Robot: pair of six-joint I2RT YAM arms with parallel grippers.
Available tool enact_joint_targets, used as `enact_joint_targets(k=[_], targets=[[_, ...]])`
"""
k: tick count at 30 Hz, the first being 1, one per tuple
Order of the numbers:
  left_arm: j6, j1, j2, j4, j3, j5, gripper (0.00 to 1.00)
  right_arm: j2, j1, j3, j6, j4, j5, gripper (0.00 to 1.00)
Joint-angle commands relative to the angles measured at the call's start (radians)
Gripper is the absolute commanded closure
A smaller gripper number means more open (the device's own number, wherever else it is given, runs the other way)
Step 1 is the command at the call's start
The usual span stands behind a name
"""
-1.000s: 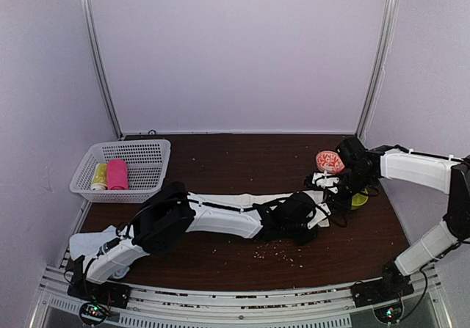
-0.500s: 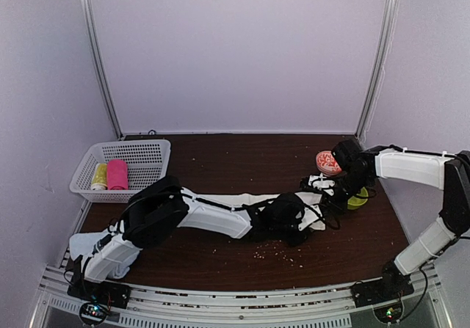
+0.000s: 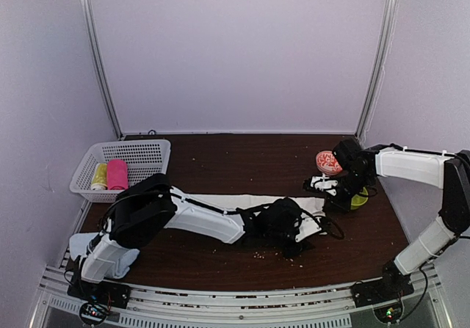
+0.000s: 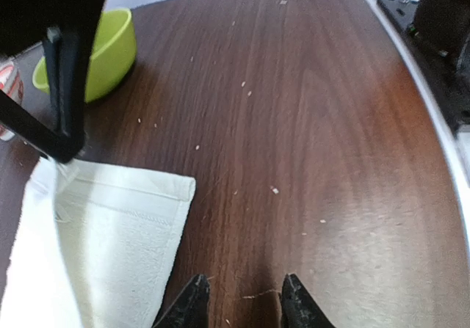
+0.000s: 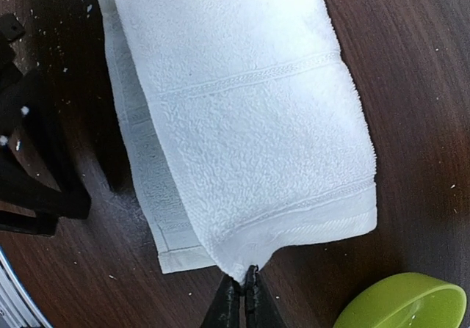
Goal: Roll the towels
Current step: Adjust the towel at the center of the board.
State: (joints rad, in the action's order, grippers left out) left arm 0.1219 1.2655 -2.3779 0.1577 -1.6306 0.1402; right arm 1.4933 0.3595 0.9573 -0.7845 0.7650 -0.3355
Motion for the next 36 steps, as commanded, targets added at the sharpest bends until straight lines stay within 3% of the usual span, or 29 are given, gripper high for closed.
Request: enact_joint_targets(k=[1, 9, 18, 29, 36], targets=[[0.033, 0.003, 0.104, 0.027, 0.052, 0.014, 0.66, -0.029, -0.002, -0.004, -0.036, 0.050, -0.022, 0.97], [-0.158, -0.006, 0.285, 0.288, 0.319, -0.099, 0.79, -0.074, -0.002, -0.012, -0.048, 0.046, -0.006, 0.97], [-0.354, -0.130, 0.358, 0.360, 0.419, -0.164, 0.84, -0.186, 0.013, -0.063, -0.114, 0.103, -0.033, 0.96], [-0.418, -0.218, 0.312, 0.229, 0.362, -0.189, 0.83, -0.226, 0.134, -0.200, -0.150, 0.128, -0.017, 0.92], [-0.407, -0.244, 0.315, 0.177, 0.351, -0.225, 0.83, -0.210, 0.236, -0.233, -0.168, 0.165, 0.025, 0.81]])
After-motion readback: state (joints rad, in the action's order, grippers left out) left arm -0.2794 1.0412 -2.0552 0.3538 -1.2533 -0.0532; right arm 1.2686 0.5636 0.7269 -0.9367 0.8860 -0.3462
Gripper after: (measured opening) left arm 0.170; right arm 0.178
